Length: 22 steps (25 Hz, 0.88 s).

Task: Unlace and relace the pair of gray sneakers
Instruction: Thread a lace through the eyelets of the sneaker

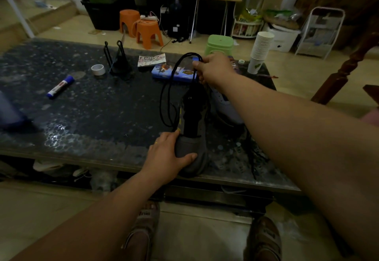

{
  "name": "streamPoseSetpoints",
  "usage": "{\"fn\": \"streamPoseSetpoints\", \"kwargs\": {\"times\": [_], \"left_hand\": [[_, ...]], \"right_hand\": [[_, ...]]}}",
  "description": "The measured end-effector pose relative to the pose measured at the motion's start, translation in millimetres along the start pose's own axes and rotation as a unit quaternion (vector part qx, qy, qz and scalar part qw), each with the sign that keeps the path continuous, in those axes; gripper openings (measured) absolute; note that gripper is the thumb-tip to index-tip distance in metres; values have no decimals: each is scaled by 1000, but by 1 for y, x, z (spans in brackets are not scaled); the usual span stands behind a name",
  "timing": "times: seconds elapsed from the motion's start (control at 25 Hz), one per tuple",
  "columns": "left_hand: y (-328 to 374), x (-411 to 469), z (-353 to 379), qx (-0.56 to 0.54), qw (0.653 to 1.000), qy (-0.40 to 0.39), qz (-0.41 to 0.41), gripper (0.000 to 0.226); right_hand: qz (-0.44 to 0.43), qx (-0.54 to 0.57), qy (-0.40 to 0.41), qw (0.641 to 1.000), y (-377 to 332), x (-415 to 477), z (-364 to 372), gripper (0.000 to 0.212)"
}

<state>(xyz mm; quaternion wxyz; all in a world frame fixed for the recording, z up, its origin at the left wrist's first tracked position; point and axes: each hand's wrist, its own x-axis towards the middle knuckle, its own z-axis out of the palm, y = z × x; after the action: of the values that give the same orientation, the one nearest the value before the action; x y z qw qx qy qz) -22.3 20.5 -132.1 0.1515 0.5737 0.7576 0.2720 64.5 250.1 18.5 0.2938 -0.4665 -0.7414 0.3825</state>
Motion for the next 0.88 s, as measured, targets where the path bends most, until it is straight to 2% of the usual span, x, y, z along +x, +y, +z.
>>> {"fn": "streamPoseSetpoints", "kwargs": {"times": [0.12, 0.24, 0.32, 0.4, 0.44, 0.56, 0.64, 0.76, 0.88], "left_hand": [[1, 4, -3, -44, 999, -20, -25, 91], [5, 17, -5, -106, 993, -8, -48, 61], [12, 24, -6, -114, 992, 5, -51, 46], [18, 30, -6, -105, 993, 15, -47, 35], [21, 31, -8, -98, 994, 16, -46, 31], [19, 36, -15, -87, 995, 2, -46, 28], [21, 41, -21, -100, 994, 0, -43, 27], [34, 51, -29, -93, 995, 24, 1, 14], [51, 56, -34, 9, 999, 15, 27, 33]], "right_hand": [[22, 9, -53, 998, 5, -18, -5, 16], [91, 0, -7, 996, 46, -63, -5, 25], [113, -38, -34, 992, 78, -110, 3, 24], [103, -37, -86, 990, 95, -153, 13, 21], [94, -32, -83, 992, 100, -163, 17, 19], [84, -17, -45, 995, 105, -162, 21, 15], [48, -18, -6, 999, 99, -153, 22, 15], [-72, -133, 26, 988, 85, -141, 26, 13], [-105, -298, -1, 949, 69, -134, 33, 30]]}}
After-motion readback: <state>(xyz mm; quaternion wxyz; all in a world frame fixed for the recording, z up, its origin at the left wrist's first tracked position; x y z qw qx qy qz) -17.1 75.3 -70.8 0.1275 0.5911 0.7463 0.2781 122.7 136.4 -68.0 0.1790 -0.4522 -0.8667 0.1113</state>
